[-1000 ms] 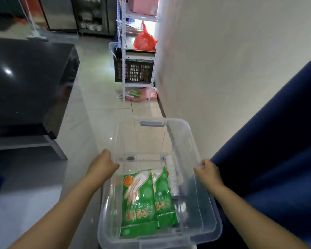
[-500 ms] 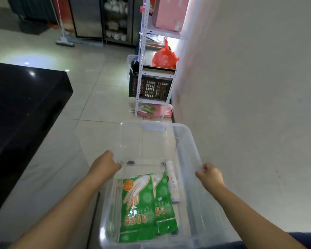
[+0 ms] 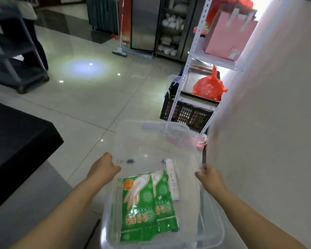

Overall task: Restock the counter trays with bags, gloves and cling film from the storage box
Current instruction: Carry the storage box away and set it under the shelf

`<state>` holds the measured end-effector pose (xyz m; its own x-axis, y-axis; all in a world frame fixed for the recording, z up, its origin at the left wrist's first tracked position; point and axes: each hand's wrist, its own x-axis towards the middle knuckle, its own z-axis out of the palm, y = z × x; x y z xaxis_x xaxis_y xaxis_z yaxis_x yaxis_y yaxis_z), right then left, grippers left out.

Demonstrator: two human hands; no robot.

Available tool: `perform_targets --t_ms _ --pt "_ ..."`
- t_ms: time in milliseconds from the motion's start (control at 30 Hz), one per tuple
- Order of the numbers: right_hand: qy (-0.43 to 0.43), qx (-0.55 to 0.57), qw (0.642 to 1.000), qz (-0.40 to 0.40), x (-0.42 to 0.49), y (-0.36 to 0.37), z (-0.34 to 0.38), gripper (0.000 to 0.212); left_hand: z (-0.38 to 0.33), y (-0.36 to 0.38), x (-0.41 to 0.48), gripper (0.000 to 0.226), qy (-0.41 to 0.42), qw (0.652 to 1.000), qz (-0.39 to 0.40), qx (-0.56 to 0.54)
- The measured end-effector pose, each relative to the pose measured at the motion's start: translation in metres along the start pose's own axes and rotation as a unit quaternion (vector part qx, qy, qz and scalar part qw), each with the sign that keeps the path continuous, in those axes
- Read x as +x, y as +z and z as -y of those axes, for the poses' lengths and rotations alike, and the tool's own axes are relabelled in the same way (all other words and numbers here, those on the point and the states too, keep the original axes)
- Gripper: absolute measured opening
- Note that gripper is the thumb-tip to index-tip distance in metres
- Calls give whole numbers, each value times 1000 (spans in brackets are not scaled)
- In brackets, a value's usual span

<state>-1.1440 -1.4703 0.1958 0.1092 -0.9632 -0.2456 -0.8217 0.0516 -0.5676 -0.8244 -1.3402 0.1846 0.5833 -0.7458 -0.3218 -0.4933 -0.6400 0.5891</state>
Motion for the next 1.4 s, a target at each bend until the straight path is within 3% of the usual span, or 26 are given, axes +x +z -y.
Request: perform_targets --t_ms 167,433,667,967,1133,1200,1300,1400 --pt "-25 -15 1000 8 109 11 45 20 -27 -8 104 25 -8 999 -25 -22" --pt "-37 -12 999 -14 237 2 124 9 -83 -29 244 25 -24 999 2 -46" --pt "-24 2 1000 14 365 11 173 8 -128 -43 371 26 -39 997 9 -62" --pt "-47 16 996 76 560 44 263 26 -181 -80 531 29 -115 989 -32 -92" --pt "-108 -9 991 80 650 61 335 36 -195 -116 613 37 -132 983 -61 -116" --pt "-117 -10 989 86 683 72 361 33 -193 -129 648 39 -137 981 -69 -118" --pt "-120 0 989 91 736 94 402 13 -189 -149 711 40 -142 979 -73 -128" --pt "-111 11 990 87 785 120 441 19 -185 -172 782 39 -132 982 -62 -123"
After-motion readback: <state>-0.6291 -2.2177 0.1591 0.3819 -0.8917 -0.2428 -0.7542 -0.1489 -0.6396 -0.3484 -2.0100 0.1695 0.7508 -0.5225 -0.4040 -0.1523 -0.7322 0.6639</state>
